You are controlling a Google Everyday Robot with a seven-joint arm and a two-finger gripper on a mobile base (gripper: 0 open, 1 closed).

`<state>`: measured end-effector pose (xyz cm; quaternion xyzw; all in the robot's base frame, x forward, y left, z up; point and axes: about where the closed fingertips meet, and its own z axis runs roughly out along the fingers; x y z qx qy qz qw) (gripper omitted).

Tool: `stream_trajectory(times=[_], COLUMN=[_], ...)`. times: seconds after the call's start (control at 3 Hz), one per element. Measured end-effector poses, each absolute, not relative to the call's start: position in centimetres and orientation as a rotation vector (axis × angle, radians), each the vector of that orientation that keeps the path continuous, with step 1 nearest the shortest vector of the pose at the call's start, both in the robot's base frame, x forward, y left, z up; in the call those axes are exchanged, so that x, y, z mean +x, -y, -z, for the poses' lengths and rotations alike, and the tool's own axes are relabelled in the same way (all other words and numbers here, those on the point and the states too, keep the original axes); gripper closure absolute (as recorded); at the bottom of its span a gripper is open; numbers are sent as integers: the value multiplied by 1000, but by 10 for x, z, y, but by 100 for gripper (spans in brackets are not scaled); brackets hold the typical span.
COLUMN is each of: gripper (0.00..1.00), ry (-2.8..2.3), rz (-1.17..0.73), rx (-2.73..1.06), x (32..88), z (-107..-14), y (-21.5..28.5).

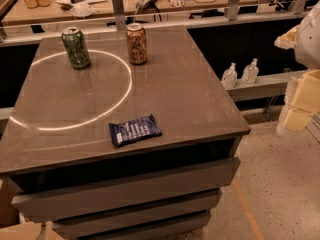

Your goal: Move green can near orange can

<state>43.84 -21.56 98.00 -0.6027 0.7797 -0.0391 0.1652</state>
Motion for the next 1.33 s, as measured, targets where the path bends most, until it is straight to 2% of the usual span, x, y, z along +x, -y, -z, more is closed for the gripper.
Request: stream_trajectory(times=[0.33, 1.33], gripper=[0, 0], ry=[-2221, -1956], rz=[112, -220], rx=[-1717, -1351], x=[438, 453], z=[-980, -949], y=[216, 235])
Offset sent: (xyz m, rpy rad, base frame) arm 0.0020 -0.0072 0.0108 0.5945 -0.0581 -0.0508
